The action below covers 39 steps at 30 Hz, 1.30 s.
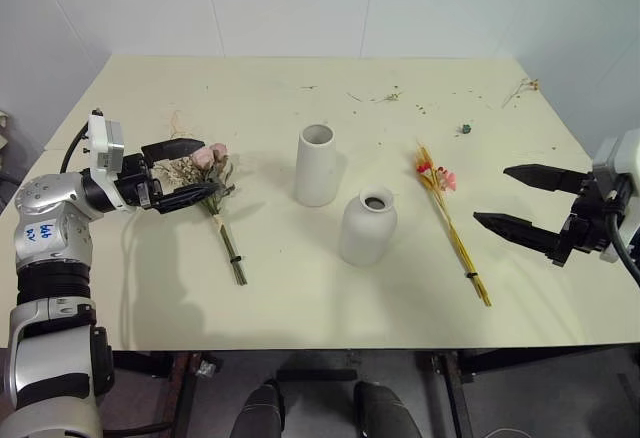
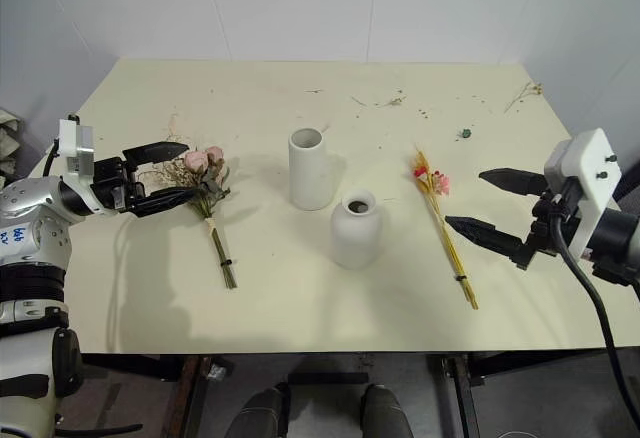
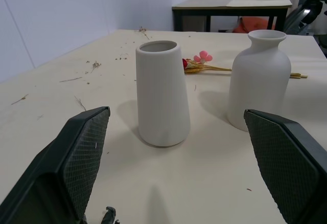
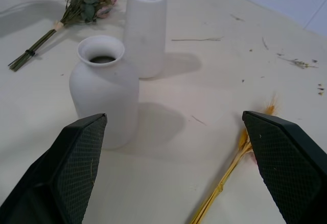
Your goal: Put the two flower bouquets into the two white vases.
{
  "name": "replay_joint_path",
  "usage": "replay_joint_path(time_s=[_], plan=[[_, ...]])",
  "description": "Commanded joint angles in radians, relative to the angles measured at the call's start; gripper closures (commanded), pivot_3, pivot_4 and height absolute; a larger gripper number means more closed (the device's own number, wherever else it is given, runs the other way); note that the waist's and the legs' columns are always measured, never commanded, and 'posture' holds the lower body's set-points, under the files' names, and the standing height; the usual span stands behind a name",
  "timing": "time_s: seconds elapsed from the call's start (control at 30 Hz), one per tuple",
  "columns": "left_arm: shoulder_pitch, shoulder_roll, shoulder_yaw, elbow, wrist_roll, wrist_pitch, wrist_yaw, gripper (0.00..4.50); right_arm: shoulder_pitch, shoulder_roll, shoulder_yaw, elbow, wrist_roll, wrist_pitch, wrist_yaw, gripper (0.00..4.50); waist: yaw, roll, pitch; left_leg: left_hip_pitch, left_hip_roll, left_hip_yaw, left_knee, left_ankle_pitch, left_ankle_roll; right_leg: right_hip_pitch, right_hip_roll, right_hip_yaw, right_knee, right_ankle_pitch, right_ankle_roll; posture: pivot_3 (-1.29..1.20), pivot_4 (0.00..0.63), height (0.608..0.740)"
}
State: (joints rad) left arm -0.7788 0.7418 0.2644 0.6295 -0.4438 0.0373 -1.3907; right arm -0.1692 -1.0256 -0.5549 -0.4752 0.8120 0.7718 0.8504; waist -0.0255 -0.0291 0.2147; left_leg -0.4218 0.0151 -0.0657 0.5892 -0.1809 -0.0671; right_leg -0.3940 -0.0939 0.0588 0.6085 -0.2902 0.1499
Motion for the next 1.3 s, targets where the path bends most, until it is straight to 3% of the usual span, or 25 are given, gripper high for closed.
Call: replay_joint_path(time_s=[0.03, 0.3, 0.57, 0.67, 0.8, 0.9, 0.97, 1.27, 1.3], plan=[[-0.039, 0.011, 0.022, -0.021, -0.024, -0.014, -0.001, 0.02, -0.020, 0.017, -0.011, -0.029, 0.021, -0.006, -0.031, 0.00, 0.000, 0.000, 0.000, 0.000, 0.000, 0.000, 0.000, 0.000, 0.000, 0.000, 0.000, 0.000, 0.000, 0.000, 0.000, 0.00, 0.150, 0.740], [-0.040, -0.005, 0.026, -0.043, -0.053, -0.006, -0.010, 0.02, -0.020, 0.024, 0.032, 0.006, -0.039, 0.017, -0.113, 0.00, 0.000, 0.000, 0.000, 0.000, 0.000, 0.000, 0.000, 0.000, 0.000, 0.000, 0.000, 0.000, 0.000, 0.000, 0.000, 0.00, 0.150, 0.740], [0.002, 0.009, 0.053, -0.100, -0.101, 0.022, -0.034, 0.02, -0.081, -0.020, 0.220, 0.083, -0.119, 0.197, -0.216, 0.00, -0.004, 0.000, 0.000, 0.000, 0.000, 0.000, 0.000, 0.000, 0.000, 0.000, 0.000, 0.001, 0.000, -0.001, -0.001, 0.00, 0.150, 0.740], [-0.007, 0.032, 0.046, -0.102, -0.094, 0.034, -0.053, 0.02, -0.212, 0.019, 0.358, 0.182, -0.190, 0.249, -0.281, 0.00, -0.008, 0.000, 0.000, 0.000, 0.000, 0.000, 0.000, 0.000, 0.000, 0.000, 0.000, 0.000, 0.001, -0.001, -0.002, 0.00, 0.150, 0.740], [-0.020, 0.040, 0.051, -0.106, -0.095, 0.033, -0.054, 0.02, -0.324, 0.081, 0.460, 0.289, -0.256, 0.328, -0.340, 0.00, -0.003, 0.000, 0.000, 0.000, 0.000, 0.001, 0.001, 0.000, 0.000, -0.001, 0.000, 0.001, -0.001, -0.007, -0.017, 0.00, 0.150, 0.740], [-0.009, 0.034, 0.056, -0.121, -0.103, 0.035, -0.046, 0.02, -0.363, 0.137, 0.483, 0.346, -0.274, 0.356, -0.357, 0.00, -0.001, 0.000, 0.000, 0.000, 0.000, 0.001, 0.000, 0.000, 0.000, -0.001, 0.000, 0.001, 0.000, -0.006, -0.014, 0.00, 0.150, 0.740], [0.002, 0.034, 0.053, -0.136, -0.103, 0.041, -0.044, 0.02, -0.377, 0.163, 0.497, 0.367, -0.286, 0.355, -0.353, 0.00, 0.000, 0.000, 0.000, -0.001, 0.000, 0.001, 0.000, 0.000, 0.001, -0.001, 0.000, 0.001, 0.001, 0.001, -0.002, 0.00, 0.150, 0.740], [0.030, 0.057, 0.075, -0.178, -0.104, 0.067, -0.029, 0.02, -0.466, 0.248, 0.564, 0.534, -0.393, 0.337, -0.364, 0.00, -0.006, 0.000, 0.000, -0.001, 0.000, 0.001, -0.001, 0.000, 0.001, -0.003, 0.001, 0.001, 0.002, 0.001, -0.001, 0.00, 0.150, 0.740], [0.033, 0.058, 0.078, -0.183, -0.104, 0.069, -0.026, 0.00, -0.478, 0.260, 0.563, 0.560, -0.409, 0.334, -0.375, 0.19, -0.007, 0.000, 0.000, -0.001, 0.000, 0.001, -0.001, 0.000, 0.001, -0.003, 0.001, 0.001, 0.002, 0.001, -0.001, 0.00, 0.150, 0.740]])
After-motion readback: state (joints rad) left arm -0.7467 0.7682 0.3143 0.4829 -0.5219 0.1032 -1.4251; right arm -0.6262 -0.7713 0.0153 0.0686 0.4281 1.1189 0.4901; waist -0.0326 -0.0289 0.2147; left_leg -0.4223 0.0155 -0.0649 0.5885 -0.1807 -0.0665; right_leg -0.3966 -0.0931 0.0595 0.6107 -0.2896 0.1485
